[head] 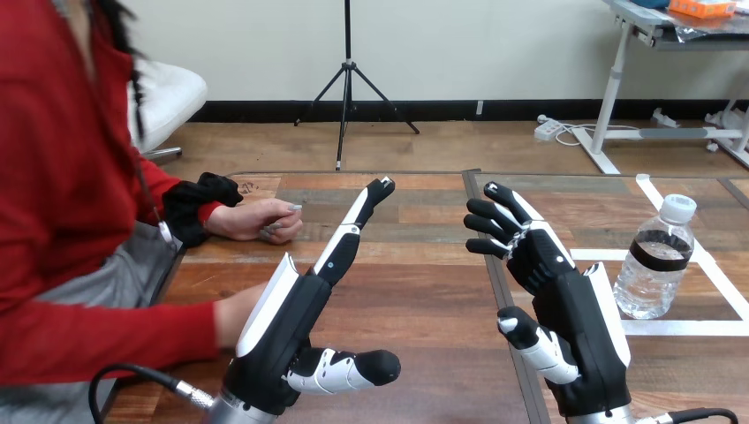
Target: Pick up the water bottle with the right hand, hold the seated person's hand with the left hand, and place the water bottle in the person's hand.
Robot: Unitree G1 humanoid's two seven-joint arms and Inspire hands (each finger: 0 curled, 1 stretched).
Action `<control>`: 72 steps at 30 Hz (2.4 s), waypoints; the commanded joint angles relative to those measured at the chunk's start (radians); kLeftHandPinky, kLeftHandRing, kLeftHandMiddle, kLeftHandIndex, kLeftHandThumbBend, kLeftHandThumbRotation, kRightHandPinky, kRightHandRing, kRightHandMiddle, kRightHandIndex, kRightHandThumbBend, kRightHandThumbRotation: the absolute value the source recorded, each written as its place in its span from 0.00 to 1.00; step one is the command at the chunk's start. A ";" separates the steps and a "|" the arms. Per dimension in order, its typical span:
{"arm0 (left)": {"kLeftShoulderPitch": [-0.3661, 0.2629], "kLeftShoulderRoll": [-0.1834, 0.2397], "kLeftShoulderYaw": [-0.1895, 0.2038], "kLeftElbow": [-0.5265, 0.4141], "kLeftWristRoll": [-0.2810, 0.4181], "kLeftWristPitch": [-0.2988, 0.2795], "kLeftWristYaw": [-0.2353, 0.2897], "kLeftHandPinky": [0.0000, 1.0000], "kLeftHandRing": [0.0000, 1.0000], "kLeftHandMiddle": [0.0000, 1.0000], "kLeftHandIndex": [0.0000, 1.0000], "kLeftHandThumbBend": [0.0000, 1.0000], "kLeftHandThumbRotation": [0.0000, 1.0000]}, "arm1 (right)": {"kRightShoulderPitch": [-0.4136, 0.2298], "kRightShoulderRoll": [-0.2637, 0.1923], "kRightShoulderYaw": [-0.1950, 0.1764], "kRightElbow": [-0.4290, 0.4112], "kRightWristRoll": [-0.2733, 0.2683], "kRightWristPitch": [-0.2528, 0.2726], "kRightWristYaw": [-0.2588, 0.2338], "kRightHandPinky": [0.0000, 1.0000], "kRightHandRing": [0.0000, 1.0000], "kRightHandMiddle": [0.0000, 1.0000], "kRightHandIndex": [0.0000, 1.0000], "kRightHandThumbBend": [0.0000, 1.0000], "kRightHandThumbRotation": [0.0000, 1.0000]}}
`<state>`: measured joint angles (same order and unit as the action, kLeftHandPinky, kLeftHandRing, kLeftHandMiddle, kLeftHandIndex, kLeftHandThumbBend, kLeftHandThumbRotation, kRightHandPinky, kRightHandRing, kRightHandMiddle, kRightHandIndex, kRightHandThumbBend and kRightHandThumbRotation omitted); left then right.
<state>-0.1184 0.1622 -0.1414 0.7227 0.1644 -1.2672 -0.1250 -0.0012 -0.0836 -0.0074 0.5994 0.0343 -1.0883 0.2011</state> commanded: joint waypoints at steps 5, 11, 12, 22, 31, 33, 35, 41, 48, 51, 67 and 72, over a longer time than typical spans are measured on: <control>-0.058 0.001 0.021 0.001 0.017 -0.012 0.018 1.00 1.00 1.00 1.00 1.00 0.89 | -0.057 -0.001 -0.010 -0.012 -0.007 -0.018 -0.015 0.74 0.82 0.85 0.89 1.00 0.81; -0.054 0.001 0.018 -0.004 0.015 -0.003 0.017 1.00 1.00 1.00 1.00 1.00 0.90 | -0.059 -0.003 -0.008 -0.016 0.006 -0.022 -0.009 0.75 0.83 0.85 0.88 1.00 0.80; -0.054 0.000 0.017 -0.004 0.014 -0.002 0.016 1.00 1.00 1.00 1.00 1.00 0.90 | -0.059 -0.004 -0.008 -0.017 0.008 -0.022 -0.008 0.75 0.83 0.85 0.88 1.00 0.80; -0.060 -0.001 0.007 0.005 -0.003 -0.007 0.005 1.00 1.00 1.00 1.00 1.00 0.89 | -0.056 -0.009 -0.012 -0.045 0.029 -0.025 -0.007 0.76 0.83 0.85 0.88 1.00 0.76; -0.063 -0.003 0.005 0.009 -0.010 -0.006 0.000 1.00 1.00 1.00 1.00 1.00 0.88 | -0.062 -0.008 -0.047 -0.056 -0.003 -0.061 -0.050 0.71 0.79 0.82 0.85 1.00 0.73; -0.063 -0.004 0.007 0.009 -0.005 -0.006 0.003 1.00 1.00 1.00 1.00 1.00 0.89 | -0.063 -0.009 -0.049 -0.058 -0.003 -0.064 -0.055 0.70 0.79 0.81 0.85 1.00 0.73; -0.065 -0.005 0.010 0.011 0.000 -0.008 0.006 1.00 1.00 1.00 1.00 1.00 0.89 | -0.062 -0.012 -0.055 -0.069 0.001 -0.068 -0.060 0.70 0.79 0.81 0.84 1.00 0.72; -0.065 -0.006 0.005 0.012 -0.016 -0.004 -0.001 1.00 1.00 1.00 1.00 1.00 0.89 | -0.060 -0.005 -0.090 -0.091 -0.023 -0.084 -0.101 0.66 0.78 0.80 0.83 1.00 0.71; -0.066 -0.008 0.008 0.014 -0.011 -0.004 0.004 1.00 1.00 1.00 1.00 1.00 0.88 | -0.061 0.000 -0.123 -0.106 -0.039 -0.098 -0.147 0.63 0.75 0.78 0.82 1.00 0.69; -0.067 -0.007 0.011 0.015 -0.005 -0.004 0.006 1.00 1.00 1.00 1.00 1.00 0.88 | -0.062 -0.001 -0.138 -0.110 -0.042 -0.105 -0.166 0.62 0.75 0.78 0.82 1.00 0.68; -0.075 -0.006 0.005 0.026 -0.025 -0.009 -0.006 1.00 1.00 1.00 1.00 1.00 0.87 | -0.071 -0.015 -0.215 -0.129 -0.046 -0.102 -0.239 0.62 0.75 0.77 0.82 1.00 0.62; -0.074 -0.007 0.004 0.025 -0.031 -0.008 -0.008 1.00 1.00 1.00 1.00 1.00 0.87 | -0.078 -0.023 -0.230 -0.121 -0.040 -0.109 -0.250 0.62 0.76 0.78 0.83 1.00 0.60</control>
<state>-0.1273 0.1584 -0.1406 0.7482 0.1588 -1.2671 -0.1309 -0.0084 -0.0868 -0.2146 0.5091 -0.0088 -1.1743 -0.0344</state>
